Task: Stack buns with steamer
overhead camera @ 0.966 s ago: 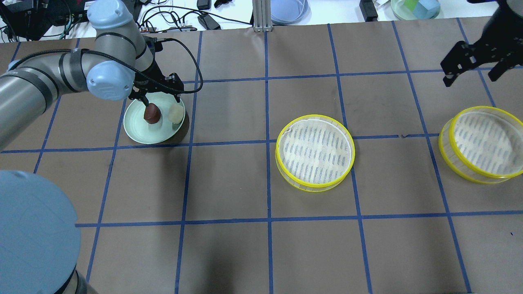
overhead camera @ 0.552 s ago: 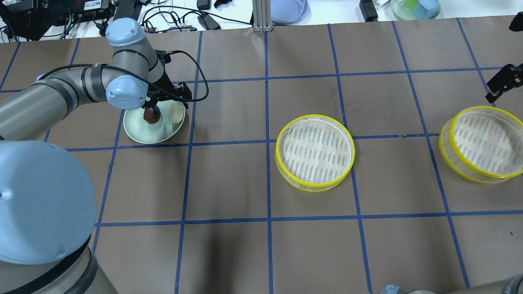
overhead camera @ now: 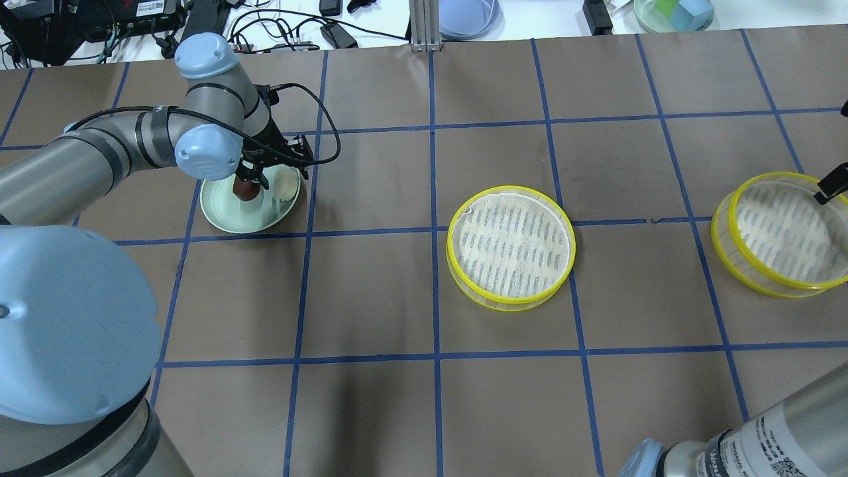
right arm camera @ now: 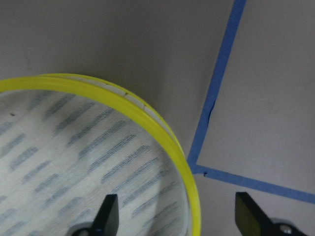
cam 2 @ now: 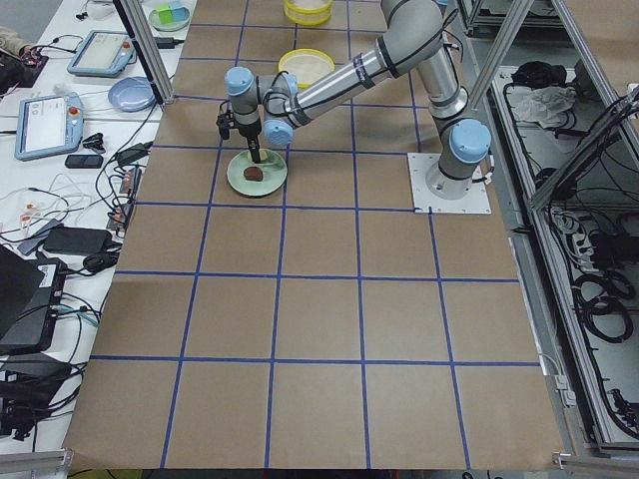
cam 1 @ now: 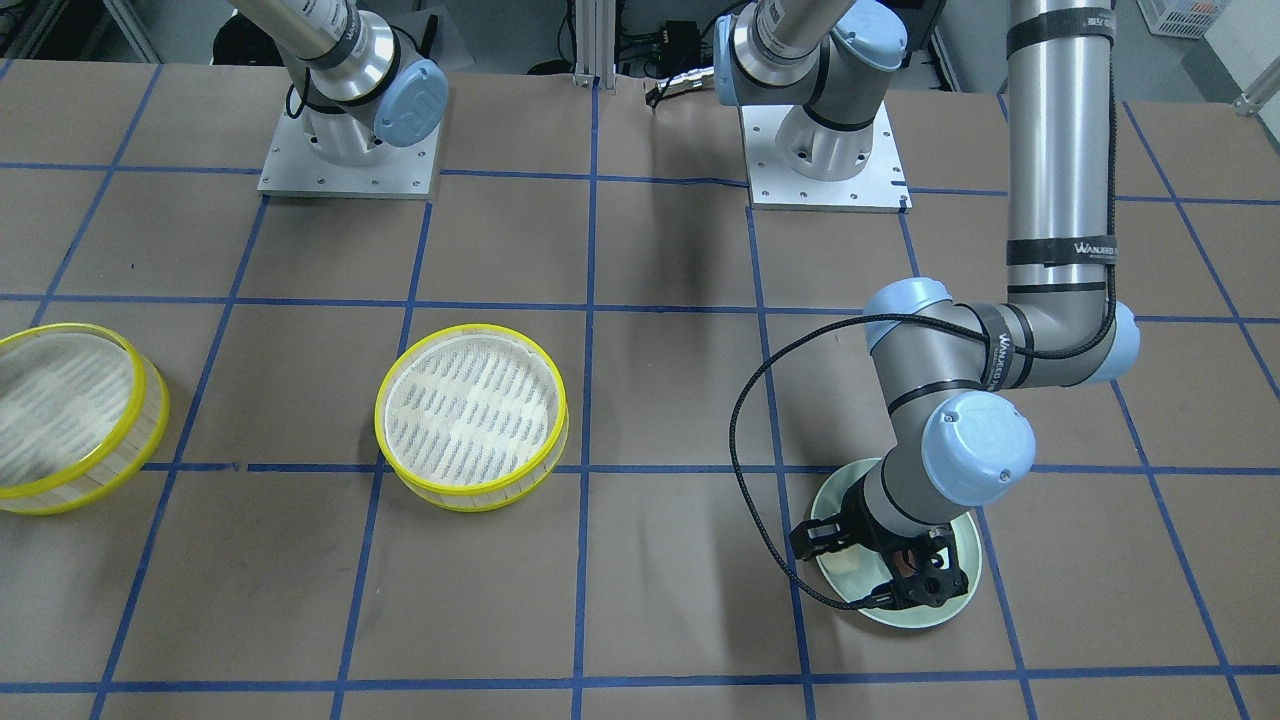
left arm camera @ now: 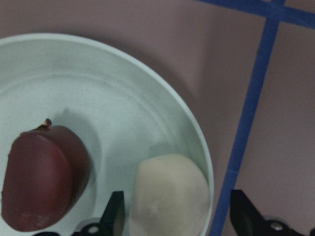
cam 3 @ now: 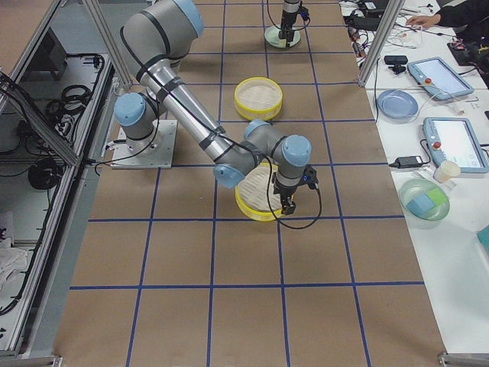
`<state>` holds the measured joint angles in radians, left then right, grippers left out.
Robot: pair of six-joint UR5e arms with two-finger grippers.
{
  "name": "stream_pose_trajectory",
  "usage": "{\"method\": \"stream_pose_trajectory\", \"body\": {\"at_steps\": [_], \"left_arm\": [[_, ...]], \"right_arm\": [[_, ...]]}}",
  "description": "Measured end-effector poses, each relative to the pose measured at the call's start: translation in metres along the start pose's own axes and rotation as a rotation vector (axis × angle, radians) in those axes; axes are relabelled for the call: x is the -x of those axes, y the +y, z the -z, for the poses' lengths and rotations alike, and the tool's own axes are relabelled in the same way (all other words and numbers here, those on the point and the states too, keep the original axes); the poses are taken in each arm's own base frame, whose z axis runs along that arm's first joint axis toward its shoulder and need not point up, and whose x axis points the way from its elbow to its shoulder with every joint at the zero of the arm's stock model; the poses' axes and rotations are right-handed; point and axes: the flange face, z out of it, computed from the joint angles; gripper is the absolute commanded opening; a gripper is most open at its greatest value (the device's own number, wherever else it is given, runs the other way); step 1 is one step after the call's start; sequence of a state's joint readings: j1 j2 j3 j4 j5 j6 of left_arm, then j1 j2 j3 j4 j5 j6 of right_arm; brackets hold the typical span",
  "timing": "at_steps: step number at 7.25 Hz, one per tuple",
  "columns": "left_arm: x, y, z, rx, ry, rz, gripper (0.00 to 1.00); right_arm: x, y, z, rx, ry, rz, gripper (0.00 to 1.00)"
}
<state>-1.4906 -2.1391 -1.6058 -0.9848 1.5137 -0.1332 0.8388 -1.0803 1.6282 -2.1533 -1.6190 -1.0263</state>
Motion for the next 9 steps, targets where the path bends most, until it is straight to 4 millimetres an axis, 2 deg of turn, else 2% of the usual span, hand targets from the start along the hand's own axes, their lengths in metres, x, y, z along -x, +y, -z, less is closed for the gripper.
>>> {"method": "stream_pose_trajectory", "body": {"at_steps": [1, 2, 4, 6, 7, 8, 9], "left_arm": [[-0.002, 0.001, 0.001, 0.003, 0.024, 0.001, 0.23], [-0.003, 0.001, 0.004, 0.0, 0.035, 0.002, 0.22], [-0.004, 0.002, 0.017, -0.018, 0.042, 0.001, 0.22], [-0.013, 0.006, 0.04, -0.04, 0.053, 0.006, 0.14], [-0.032, 0.016, 0.059, -0.047, 0.065, 0.025, 0.15], [-0.068, 0.035, 0.078, -0.067, 0.06, 0.029, 0.15], [-0.124, 0.07, 0.097, -0.083, 0.038, 0.005, 0.15]], "right_arm": [[-0.007, 0.0, -0.014, 0.002, 0.019, 0.017, 0.24], [-0.01, 0.0, -0.02, 0.006, 0.028, 0.022, 0.03], [-0.01, 0.0, -0.022, 0.008, 0.024, 0.016, 0.0], [-0.007, 0.002, -0.019, 0.018, 0.005, 0.011, 0.0], [-0.004, 0.003, -0.007, 0.017, 0.004, 0.001, 0.0], [0.003, 0.004, 0.013, 0.018, -0.001, -0.021, 0.0], [0.012, 0.003, 0.031, 0.024, -0.011, -0.036, 0.0]]}}
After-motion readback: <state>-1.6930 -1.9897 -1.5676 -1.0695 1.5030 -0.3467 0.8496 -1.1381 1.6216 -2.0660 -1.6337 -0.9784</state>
